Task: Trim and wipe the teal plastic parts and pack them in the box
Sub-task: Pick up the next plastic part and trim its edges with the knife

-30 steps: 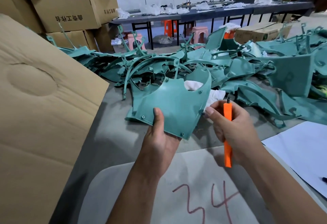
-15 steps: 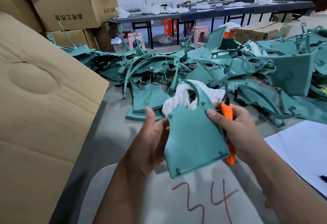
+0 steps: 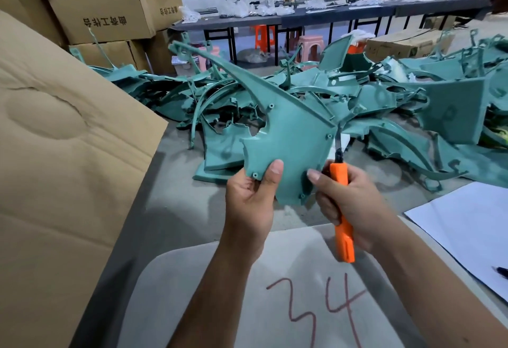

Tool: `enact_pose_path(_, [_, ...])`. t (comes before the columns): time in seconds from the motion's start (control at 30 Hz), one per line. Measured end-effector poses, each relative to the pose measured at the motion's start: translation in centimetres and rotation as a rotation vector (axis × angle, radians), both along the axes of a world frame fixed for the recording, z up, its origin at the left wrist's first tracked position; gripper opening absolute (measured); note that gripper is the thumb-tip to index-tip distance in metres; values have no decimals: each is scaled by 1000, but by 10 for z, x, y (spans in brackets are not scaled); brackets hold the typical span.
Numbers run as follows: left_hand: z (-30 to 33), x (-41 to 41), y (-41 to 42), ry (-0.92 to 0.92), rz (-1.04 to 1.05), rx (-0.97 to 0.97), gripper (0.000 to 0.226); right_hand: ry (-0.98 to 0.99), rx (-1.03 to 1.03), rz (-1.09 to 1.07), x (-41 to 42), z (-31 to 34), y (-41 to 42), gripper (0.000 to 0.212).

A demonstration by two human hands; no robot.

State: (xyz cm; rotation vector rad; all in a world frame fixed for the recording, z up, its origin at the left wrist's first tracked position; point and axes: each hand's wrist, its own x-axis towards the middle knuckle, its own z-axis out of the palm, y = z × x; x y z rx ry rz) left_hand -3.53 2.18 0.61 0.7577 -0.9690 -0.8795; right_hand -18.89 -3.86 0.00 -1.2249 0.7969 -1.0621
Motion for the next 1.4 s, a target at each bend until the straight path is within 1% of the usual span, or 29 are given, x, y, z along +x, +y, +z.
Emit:
enact_pose_path(0.07, [0, 1, 2, -21, -41, 25, 28, -51, 38, -28, 1, 2, 1, 21])
enact_pose_path(0.1, [0, 3, 3, -37, -93, 37, 33, -85, 59, -56, 1, 3, 1, 21])
enact_pose_path(0.17, [1, 8, 5, -31, -203, 78, 57, -155, 87, -125, 0, 6, -1, 23])
enact_pose_path(0.23, [3, 14, 6, 19, -330, 138, 83, -192, 92, -171, -1, 7, -3, 18])
enact_pose_path(0.27, [3, 17, 6, 33, -390, 171, 90, -186, 79, -181, -1, 7, -3, 16])
enact_pose_path(0.3, [3, 20, 7, 43, -422, 207, 91, -169, 52, -189, -1, 7, -4, 15])
enact_pose_path(0.33, [3, 22, 8, 50, -432, 240, 88, -135, 13, -201, -2, 6, -4, 14])
enact_pose_path(0.37, [3, 23, 9, 39, -425, 260, 77, -79, -37, -217, -3, 5, -4, 15])
enact_pose_path(0.43, [2, 26, 9, -37, -357, 262, 44, 31, -138, -242, -4, 5, -2, 19])
enact_pose_path(0.47, [3, 27, 8, -84, -301, 248, 30, 49, -173, -249, -4, 5, -1, 19])
enact_pose_path(0.5, [4, 28, 8, -129, -237, 227, 23, 54, -198, -250, -3, 5, -1, 19])
enact_pose_path(0.57, [6, 30, 8, -199, -137, 177, 16, 57, -217, -256, -2, 5, 0, 26])
enact_pose_path(0.6, [8, 29, 8, -213, -110, 149, 14, 53, -211, -267, -1, 5, 0, 36])
enact_pose_path(0.67, [10, 26, 6, -192, -48, 121, 10, 15, -164, -302, -1, 4, -1, 52])
enact_pose_path(0.7, [10, 24, 4, -164, 0, 130, 8, -21, -124, -319, -2, 4, -3, 54])
enact_pose_path(0.77, [12, 18, -3, -78, 69, 185, 8, -103, -52, -328, -5, 5, -7, 52])
enact_pose_path(0.83, [18, 10, -12, 5, 57, 245, 11, -179, -18, -335, -7, 5, -11, 45])
enact_pose_path(0.9, [25, 1, -20, 94, 25, 289, 9, -184, -41, -368, -7, 5, -13, 39])
enact_pose_path(1.0, [38, -13, -34, 218, 19, 348, 14, -84, -187, -429, -7, 3, -10, 34])
enact_pose_path(1.07, [44, -19, -39, 281, 75, 399, 15, 42, -369, -473, -10, 3, -8, 27])
enact_pose_path(1.13, [45, -19, -40, 383, 131, 450, 15, 296, -639, -503, -16, 2, -8, 20])
enact_pose_path(1.17, [45, -16, -40, 435, 147, 475, 16, 424, -750, -491, -16, 2, -9, 20])
enact_pose_path(1.2, [44, -13, -39, 469, 161, 501, 15, 529, -818, -473, -16, 0, -8, 21])
enact_pose_path(1.3, [37, -6, -36, 461, 195, 567, 5, 714, -877, -380, -7, -4, -6, 28])
enact_pose_path(1.4, [28, -3, -32, 435, 186, 591, 13, 918, -893, -304, -3, -9, -8, 33])
